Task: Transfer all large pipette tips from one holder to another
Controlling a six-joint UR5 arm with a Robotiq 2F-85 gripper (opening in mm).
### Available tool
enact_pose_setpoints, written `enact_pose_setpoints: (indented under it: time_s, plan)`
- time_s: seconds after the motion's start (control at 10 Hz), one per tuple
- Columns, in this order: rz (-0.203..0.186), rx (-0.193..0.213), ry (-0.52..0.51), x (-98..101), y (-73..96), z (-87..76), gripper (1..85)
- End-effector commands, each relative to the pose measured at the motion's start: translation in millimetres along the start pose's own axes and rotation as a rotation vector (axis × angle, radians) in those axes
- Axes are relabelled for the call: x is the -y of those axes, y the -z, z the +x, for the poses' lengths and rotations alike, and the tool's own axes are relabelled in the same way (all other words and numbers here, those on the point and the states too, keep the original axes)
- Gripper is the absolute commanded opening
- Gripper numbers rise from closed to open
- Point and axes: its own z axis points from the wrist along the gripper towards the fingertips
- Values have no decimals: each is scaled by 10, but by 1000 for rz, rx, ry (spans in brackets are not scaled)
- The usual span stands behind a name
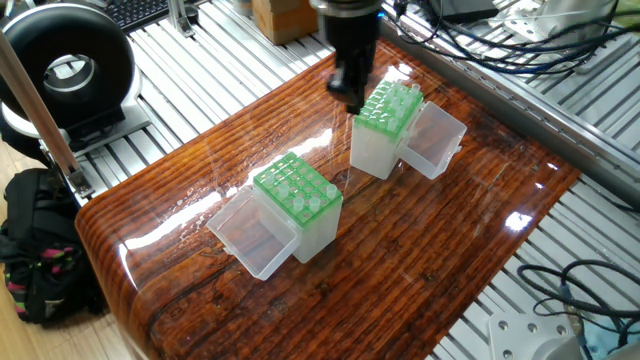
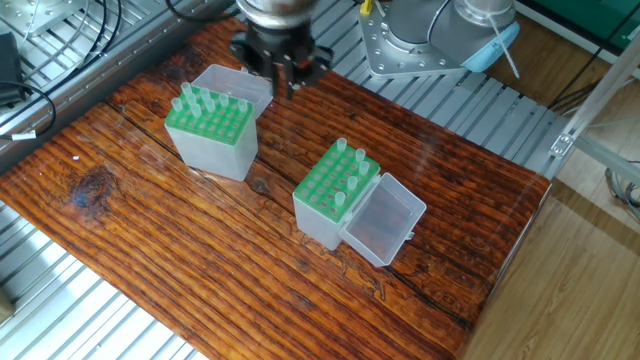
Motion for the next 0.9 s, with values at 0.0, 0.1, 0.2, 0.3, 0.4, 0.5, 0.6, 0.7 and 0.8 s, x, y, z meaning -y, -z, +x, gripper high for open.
enact_pose_setpoints:
  time_s: [0.0, 0.1, 0.2, 0.3, 0.4, 0.5, 0.6, 0.7, 0.8]
  plan:
    - [9, 79, 19, 340, -143, 286, 303]
    - [53, 68, 8, 511, -188, 424, 293]
    - [69, 69, 7, 601, -255, 509, 293]
    - [75, 75, 4, 641, -316, 525, 293]
    - [73, 83, -2, 641, -332, 499, 293]
    - [72, 97, -14, 645, -341, 440, 293]
    - [74, 122, -23, 687, -399, 304, 290]
    - [59, 137, -28, 715, -457, 174, 290]
    - [49, 137, -32, 755, -476, 103, 290]
